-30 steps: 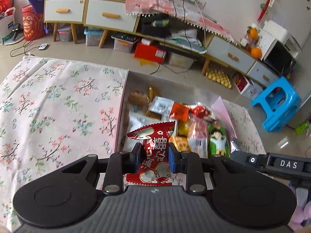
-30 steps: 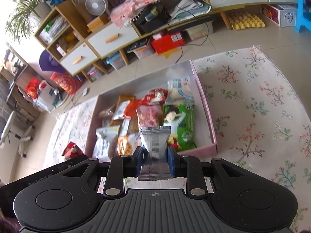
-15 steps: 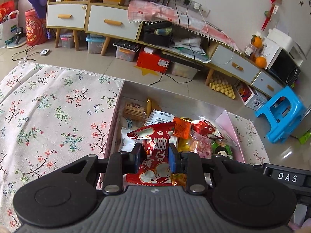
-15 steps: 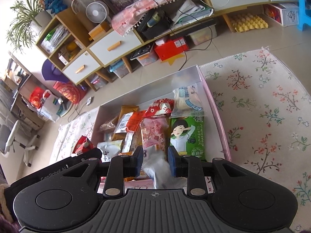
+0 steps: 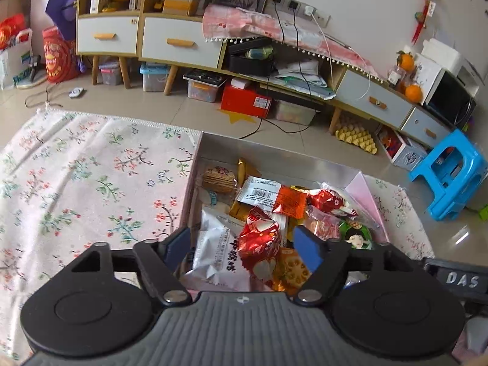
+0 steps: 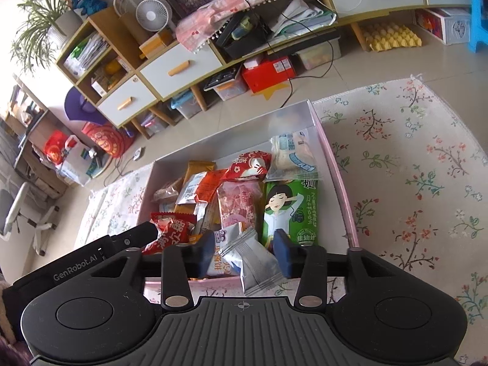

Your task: Organize snacks

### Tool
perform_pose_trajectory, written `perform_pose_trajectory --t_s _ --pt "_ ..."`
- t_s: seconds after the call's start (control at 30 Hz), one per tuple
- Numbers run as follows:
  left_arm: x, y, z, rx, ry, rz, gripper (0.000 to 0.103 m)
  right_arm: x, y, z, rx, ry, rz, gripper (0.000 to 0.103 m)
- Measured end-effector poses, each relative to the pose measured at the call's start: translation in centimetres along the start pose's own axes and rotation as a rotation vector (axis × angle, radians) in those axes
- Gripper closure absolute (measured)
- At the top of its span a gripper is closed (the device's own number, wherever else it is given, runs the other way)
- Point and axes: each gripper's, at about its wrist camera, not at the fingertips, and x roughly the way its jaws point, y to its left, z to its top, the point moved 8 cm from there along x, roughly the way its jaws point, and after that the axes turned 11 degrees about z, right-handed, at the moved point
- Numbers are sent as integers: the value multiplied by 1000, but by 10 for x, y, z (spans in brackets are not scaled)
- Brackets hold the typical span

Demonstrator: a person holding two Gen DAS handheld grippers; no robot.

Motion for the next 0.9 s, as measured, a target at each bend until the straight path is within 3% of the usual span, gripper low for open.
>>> perform_pose_trajectory --t_s 0.23,0.53,0.9 --pt "-20 9 -9 61 12 54 6 -28 3 -8 -80 1 -41 28" --pt "-41 21 -38 82 87 90 1 -62 9 -29 -183 31 -141 13" --pt "-72 25 -63 73 90 109 0 -80 18 -67 -199 36 -177 10"
